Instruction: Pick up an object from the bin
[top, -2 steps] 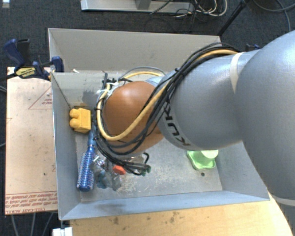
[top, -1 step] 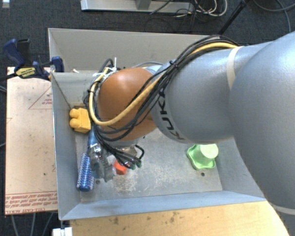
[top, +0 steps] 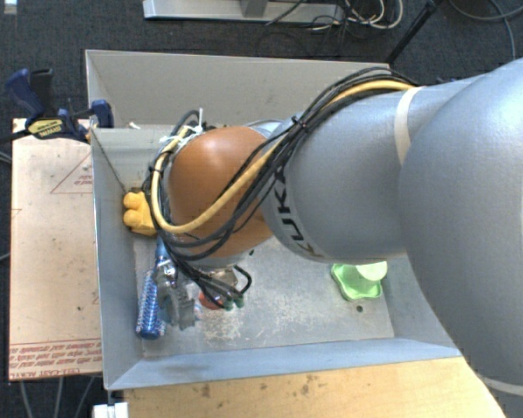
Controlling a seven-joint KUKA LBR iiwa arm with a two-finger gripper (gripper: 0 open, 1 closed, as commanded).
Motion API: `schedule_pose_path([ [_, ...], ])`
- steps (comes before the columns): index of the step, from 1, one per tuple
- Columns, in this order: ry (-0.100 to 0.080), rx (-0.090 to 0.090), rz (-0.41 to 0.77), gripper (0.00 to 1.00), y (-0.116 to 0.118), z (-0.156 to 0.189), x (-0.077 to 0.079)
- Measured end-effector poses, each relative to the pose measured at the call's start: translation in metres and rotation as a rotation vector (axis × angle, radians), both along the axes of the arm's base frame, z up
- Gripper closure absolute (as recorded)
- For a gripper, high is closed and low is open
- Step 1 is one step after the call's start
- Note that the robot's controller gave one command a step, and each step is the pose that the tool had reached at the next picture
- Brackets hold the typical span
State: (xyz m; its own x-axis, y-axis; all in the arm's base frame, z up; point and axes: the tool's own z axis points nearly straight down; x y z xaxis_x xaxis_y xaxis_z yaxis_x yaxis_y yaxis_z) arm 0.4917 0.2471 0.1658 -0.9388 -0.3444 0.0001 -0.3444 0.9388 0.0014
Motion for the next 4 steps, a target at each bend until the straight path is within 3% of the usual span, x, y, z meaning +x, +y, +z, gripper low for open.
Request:
schedule_pose_path([
  [1,-0.006,0.002,0.013,1.00,-0.003,0.025,0.028],
  [2,0.002,-0.001,0.344,1.00,-0.011,-0.007,-0.004],
  [3,-0.006,0.002,0.110,1.00,0.007,0.022,0.037],
  [4,0.002,-0.001,0.158,1.00,-0.004,0.024,-0.006],
])
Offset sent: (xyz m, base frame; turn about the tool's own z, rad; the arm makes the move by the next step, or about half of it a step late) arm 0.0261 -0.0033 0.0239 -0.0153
